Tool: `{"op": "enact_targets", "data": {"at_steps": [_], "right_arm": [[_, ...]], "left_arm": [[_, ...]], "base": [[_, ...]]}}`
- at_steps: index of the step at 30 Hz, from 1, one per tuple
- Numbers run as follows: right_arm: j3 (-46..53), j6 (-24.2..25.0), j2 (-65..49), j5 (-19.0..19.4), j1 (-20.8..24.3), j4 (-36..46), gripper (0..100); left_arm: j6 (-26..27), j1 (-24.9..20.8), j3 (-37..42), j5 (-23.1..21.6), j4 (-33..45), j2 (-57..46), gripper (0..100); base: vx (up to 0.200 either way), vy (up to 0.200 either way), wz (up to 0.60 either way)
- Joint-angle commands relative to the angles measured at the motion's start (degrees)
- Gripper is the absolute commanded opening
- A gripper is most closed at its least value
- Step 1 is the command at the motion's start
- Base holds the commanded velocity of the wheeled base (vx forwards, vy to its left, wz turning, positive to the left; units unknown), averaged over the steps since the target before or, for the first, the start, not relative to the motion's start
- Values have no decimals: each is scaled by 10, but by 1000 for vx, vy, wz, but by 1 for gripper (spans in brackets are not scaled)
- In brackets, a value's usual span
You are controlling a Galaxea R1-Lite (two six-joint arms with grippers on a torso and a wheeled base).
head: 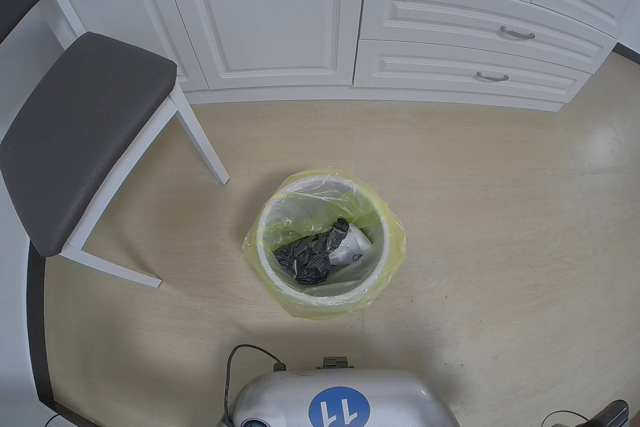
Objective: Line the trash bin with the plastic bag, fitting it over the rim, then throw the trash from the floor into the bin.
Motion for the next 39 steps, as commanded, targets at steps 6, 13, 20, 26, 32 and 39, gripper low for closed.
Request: {"op": "enact_targets", "data": {"at_steps": [6, 13, 20, 26, 32, 39], "right_arm": [[7, 0, -8, 83, 0, -1, 100], [57, 38, -8, 88, 0, -9, 100], [117, 129, -8, 65, 0, -53, 100], [250, 136, -8, 12, 0, -212, 100], [435, 124, -8, 9, 0, -414, 100], [565, 116, -8, 14, 0, -490, 100]], "left_arm": [[7, -16, 6, -33, 48, -34, 100], [-1, -16, 15, -33, 9, -34, 100], [4, -16, 81, -34, -103, -34, 100], [48, -16, 198, -30, -235, -34, 100], [45, -16, 306, -27, -348, -34, 100], [22, -16, 396, -26, -350, -34, 100]], "base": [[0, 0, 0], [0, 0, 0], [0, 0, 0], [0, 0, 0], [0, 0, 0], [0, 0, 0]]}}
